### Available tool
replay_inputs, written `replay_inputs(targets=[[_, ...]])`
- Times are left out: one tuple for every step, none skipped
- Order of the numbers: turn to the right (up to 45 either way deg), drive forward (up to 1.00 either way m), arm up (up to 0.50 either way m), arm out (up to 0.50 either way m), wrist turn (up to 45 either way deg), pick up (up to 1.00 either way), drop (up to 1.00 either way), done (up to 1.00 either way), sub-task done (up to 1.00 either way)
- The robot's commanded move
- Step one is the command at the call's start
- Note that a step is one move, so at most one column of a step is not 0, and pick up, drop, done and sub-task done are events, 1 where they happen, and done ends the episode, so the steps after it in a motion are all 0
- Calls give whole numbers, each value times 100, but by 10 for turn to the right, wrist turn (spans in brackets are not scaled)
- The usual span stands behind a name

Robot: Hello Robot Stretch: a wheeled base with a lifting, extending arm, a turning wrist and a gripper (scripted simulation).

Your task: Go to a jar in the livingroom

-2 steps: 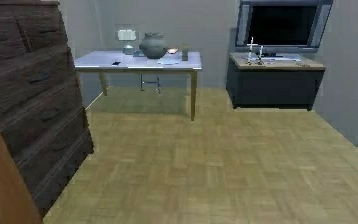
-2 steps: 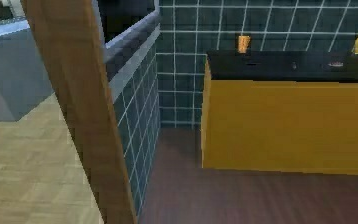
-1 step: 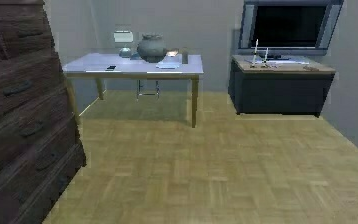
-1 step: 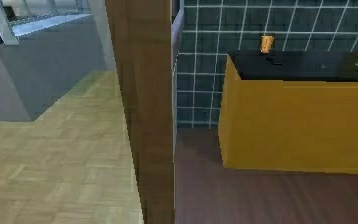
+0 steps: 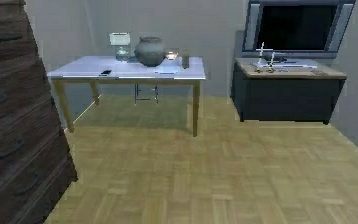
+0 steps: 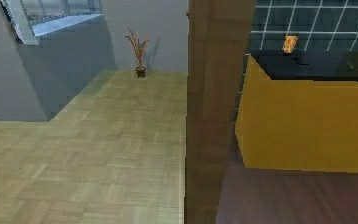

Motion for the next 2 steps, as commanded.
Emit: replay_inputs(targets=[[60,0,0,0,0,0,0,0,0],[30,0,0,0,0,0,0,0,0]])
